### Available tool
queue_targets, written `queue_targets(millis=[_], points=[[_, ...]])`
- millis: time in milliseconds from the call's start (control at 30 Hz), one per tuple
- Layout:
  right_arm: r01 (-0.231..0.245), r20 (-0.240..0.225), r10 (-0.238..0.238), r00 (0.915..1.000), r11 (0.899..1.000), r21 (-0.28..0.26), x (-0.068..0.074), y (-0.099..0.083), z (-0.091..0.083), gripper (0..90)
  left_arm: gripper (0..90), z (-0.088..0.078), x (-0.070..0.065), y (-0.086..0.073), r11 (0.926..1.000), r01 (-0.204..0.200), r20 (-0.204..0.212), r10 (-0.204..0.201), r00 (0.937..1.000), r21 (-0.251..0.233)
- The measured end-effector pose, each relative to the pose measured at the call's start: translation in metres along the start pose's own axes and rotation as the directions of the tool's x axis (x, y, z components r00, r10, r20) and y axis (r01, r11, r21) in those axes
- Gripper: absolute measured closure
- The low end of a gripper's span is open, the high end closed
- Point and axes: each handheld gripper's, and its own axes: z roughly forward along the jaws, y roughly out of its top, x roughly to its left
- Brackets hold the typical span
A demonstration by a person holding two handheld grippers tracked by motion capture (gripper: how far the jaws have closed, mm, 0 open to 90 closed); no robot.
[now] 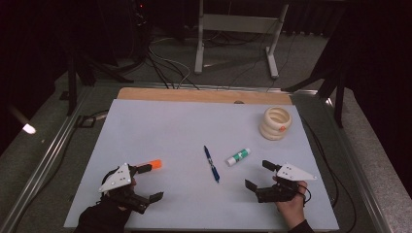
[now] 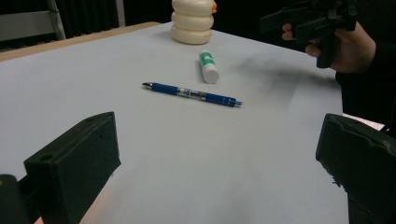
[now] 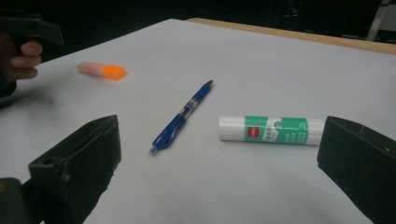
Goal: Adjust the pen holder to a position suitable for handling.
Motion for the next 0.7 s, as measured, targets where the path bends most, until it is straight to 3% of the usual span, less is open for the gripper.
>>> queue_targets(millis=[133, 333, 700], points=[[0.02, -0.011, -0.02, 0.9998, 1.0, 0.017, 0.0035, -0.0008, 0.0035, 0.0, 0.1, -0.0001, 0.0006, -0.0001, 1.0, 0.003, -0.001, -0.003, 1.0, 0.0], [-0.007, -0.084, 0.012, 0.9964, 0.998, 0.061, 0.0044, 0.0019, 0.0032, 0.0, 0.1, -0.0006, 0.0013, 0.0002, 0.9998, 0.015, 0.0, -0.015, 0.9999, -0.01], [-0.009, -0.112, 0.019, 0.9936, 0.996, 0.092, 0.01, 0.0055, 0.0026, 0.0, 0.1, -0.0001, 0.0014, 0.0006, 0.9997, 0.021, 0.01, -0.021, 0.9997, -0.01]])
